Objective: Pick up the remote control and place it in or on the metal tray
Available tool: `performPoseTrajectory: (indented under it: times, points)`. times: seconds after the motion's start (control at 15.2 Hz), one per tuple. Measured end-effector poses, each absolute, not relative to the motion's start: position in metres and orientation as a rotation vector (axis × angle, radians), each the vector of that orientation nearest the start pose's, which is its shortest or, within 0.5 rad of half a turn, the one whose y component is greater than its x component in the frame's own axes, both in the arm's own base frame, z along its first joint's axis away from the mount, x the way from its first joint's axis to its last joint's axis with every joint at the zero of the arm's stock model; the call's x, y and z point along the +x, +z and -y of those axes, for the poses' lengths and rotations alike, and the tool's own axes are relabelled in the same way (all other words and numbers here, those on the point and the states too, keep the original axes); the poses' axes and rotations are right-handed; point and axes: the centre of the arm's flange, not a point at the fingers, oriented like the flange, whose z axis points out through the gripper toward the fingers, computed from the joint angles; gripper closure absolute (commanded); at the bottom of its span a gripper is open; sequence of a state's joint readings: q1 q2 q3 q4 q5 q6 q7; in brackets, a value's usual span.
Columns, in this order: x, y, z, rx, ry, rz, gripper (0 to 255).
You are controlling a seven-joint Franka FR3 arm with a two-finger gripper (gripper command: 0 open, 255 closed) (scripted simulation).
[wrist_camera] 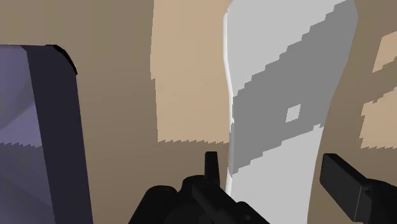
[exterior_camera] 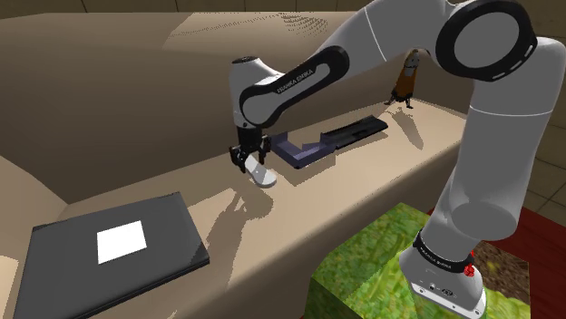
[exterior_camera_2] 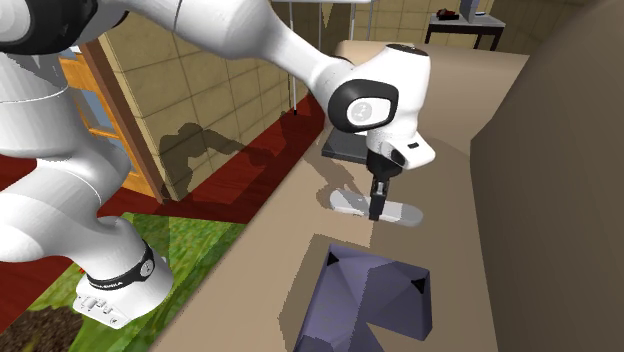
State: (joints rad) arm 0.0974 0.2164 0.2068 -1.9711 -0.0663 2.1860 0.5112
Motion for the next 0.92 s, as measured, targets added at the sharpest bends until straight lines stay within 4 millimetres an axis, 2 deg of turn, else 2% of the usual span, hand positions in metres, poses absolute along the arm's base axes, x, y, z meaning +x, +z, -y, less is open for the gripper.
performPoseTrajectory:
  times: [0.92]
  points:
    - [0.572,0.439,-0.174,-3.138,-0.012,-0.273,255]
